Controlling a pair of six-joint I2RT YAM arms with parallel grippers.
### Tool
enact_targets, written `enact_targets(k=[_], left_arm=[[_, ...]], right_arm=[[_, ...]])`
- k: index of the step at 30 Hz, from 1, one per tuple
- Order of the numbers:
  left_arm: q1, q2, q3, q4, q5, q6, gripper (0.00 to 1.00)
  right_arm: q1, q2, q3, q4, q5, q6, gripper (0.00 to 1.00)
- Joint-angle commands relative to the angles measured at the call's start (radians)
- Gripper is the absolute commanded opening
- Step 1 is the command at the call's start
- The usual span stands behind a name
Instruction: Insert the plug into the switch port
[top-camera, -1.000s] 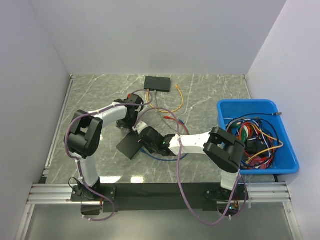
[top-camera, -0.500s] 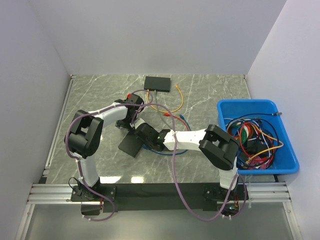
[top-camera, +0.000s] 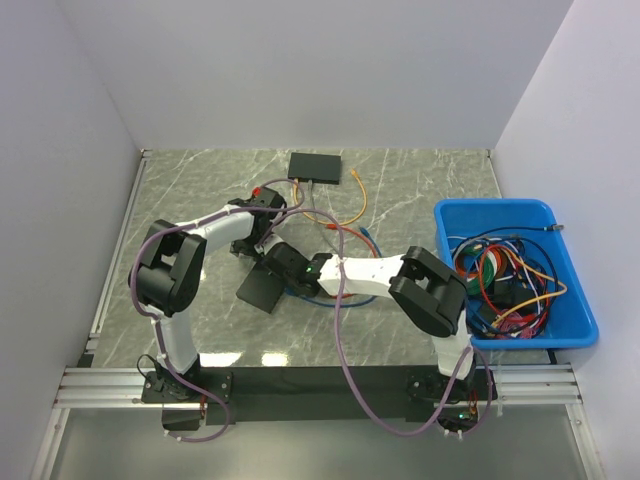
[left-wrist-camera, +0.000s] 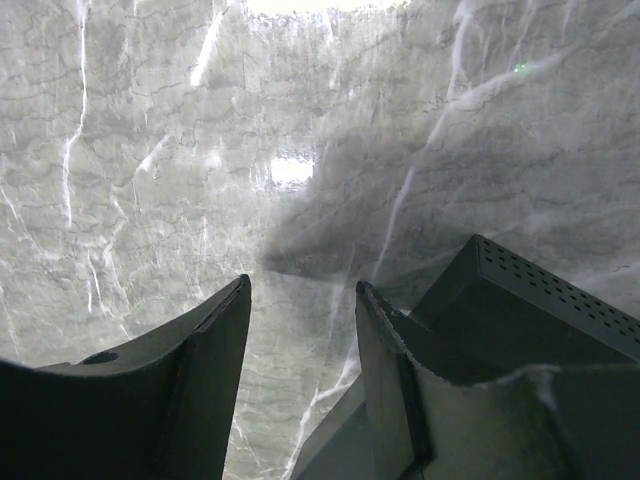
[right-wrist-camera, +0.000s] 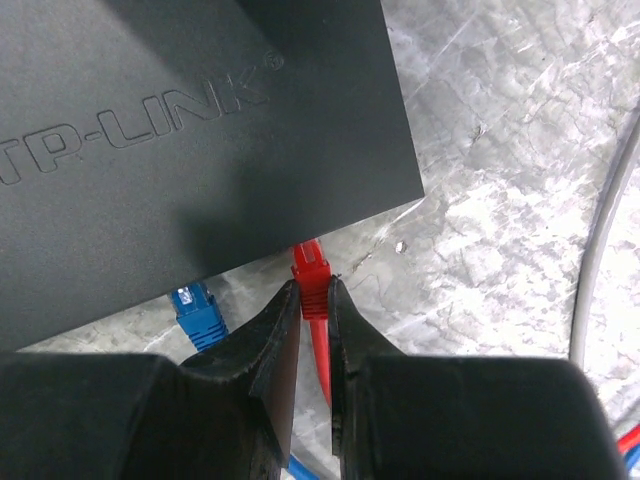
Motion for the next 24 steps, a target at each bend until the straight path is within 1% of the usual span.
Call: enact_targets(k=[1,2,5,8,10,14,20,24], left_arm=[[-0.063,0.048,-0.043,-0.056,0.155,-0.027,0.53],[-0.065,0.048,-0.043,-0.056,0.155,-0.027,0.53],[-0.066,0.050,-0.045,-0.056,0.167,-0.027,0.52],[-0.069,0.054,-0.045,-0.056,0.173,-0.027,0.52],[-0.069,0.057,-0.046,-0.056,0.175,-0.026,0.51],[-0.074,0.063,-0.046,-0.056,0.178,-0.027,0.51],[-0.076,0.071,-0.045,-0.054,0.203,-0.024,0.50],[-0.074,0.053,-0.055,-0.036,0.290,-0.018,0.50]], right_arm=[[-0.011,0.013,0.138,0.266,0.010,-0.052,0.00],[-0.010,0.019,0.147,0.266,0.004,-0.052,0.00],[0.010,0.039,0.186,0.266,0.010,-0.122,0.00],[0.021,0.026,0.157,0.375,-0.001,-0.172,0.00],[0.029,0.009,0.146,0.410,0.007,-0.189,0.00],[0.039,-0.030,0.115,0.493,-0.027,-0.227,0.00],[0.069,-0.079,0.062,0.652,-0.029,-0.304,0.00],[0.070,-0.096,0.019,0.767,-0.042,-0.310,0.00]])
